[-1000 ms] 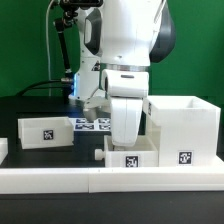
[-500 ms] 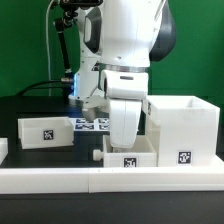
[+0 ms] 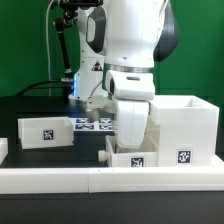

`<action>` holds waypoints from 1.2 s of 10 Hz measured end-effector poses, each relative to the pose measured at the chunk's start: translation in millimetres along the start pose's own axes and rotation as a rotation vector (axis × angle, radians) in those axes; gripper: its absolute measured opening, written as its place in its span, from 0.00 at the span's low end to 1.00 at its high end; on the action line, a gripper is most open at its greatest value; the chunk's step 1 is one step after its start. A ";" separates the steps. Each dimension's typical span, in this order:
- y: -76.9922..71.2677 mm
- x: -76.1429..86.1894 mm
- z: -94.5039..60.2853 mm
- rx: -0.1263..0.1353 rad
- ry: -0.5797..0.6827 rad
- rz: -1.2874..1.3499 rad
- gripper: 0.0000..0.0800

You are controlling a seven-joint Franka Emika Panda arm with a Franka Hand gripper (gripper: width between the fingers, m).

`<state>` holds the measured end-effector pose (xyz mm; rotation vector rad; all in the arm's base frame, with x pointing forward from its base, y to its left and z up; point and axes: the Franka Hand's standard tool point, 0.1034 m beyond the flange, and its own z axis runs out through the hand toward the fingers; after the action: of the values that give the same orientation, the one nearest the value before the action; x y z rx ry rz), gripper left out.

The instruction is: Assemble drawer

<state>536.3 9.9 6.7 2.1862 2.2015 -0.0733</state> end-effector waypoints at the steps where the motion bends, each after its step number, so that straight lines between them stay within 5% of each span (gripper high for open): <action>1: 0.4 1.0 -0.2 0.000 0.000 0.003 0.05; 8: 4.4 1.4 -2.0 -0.007 -0.003 0.042 0.05; 9: 4.5 -0.1 -2.0 -0.006 -0.002 0.046 0.15; 10: 4.7 -3.4 -2.3 -0.006 -0.002 0.052 0.38; 11: 4.8 -5.6 -5.2 -0.003 -0.005 0.055 0.38; 12: 6.0 -8.4 -11.0 -0.006 -0.006 0.060 0.61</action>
Offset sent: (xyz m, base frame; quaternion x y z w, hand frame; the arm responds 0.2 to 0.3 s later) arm 0.0145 0.0235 -0.0010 -0.0247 -0.0214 -0.0246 0.9992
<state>542.4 2.3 18.2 2.2438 2.1281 -0.0710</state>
